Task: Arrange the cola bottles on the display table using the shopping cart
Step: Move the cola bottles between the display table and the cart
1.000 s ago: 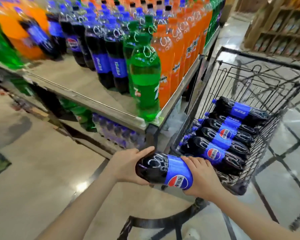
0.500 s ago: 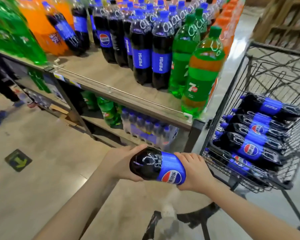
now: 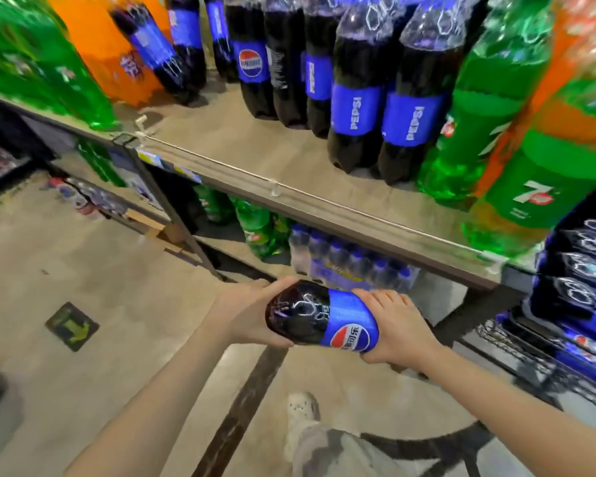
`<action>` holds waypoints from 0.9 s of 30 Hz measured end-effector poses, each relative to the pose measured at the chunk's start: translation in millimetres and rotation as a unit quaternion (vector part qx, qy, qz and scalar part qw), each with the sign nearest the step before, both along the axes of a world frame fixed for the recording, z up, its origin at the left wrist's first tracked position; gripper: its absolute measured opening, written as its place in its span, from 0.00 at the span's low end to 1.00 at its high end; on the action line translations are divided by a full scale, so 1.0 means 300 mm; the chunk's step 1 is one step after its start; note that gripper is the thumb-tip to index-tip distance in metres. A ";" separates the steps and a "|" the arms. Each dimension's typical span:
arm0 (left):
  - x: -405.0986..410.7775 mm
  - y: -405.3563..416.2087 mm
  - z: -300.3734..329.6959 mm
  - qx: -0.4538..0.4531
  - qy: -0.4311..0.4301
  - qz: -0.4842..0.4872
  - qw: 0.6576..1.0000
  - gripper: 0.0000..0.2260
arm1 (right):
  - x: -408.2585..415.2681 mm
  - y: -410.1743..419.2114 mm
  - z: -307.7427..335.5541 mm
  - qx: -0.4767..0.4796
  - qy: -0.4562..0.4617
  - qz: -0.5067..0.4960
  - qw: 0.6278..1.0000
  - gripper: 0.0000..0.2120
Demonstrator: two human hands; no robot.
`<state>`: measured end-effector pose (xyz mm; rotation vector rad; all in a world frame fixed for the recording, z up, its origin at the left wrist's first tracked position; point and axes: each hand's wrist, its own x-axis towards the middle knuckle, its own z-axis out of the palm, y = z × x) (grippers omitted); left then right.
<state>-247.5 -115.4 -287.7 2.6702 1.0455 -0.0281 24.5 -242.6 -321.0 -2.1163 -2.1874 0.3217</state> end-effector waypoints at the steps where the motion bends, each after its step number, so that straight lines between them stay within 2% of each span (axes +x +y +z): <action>1: -0.016 0.041 0.002 0.000 0.011 -0.004 1.000 0.50 | -0.021 0.031 -0.006 -0.004 0.006 -0.007 1.000 0.48; 11: -0.148 0.341 0.008 -0.006 -0.005 -0.053 0.999 0.47 | -0.178 0.280 0.038 -0.002 0.012 -0.032 0.999 0.46; 16: -0.195 0.487 0.049 0.052 -0.018 -0.093 0.994 0.47 | -0.257 0.373 0.062 -0.012 0.006 -0.061 0.998 0.48; 27: -0.273 0.926 0.291 0.174 -0.044 -0.199 0.964 0.48 | -0.471 0.641 0.234 0.093 -0.043 -0.181 0.978 0.48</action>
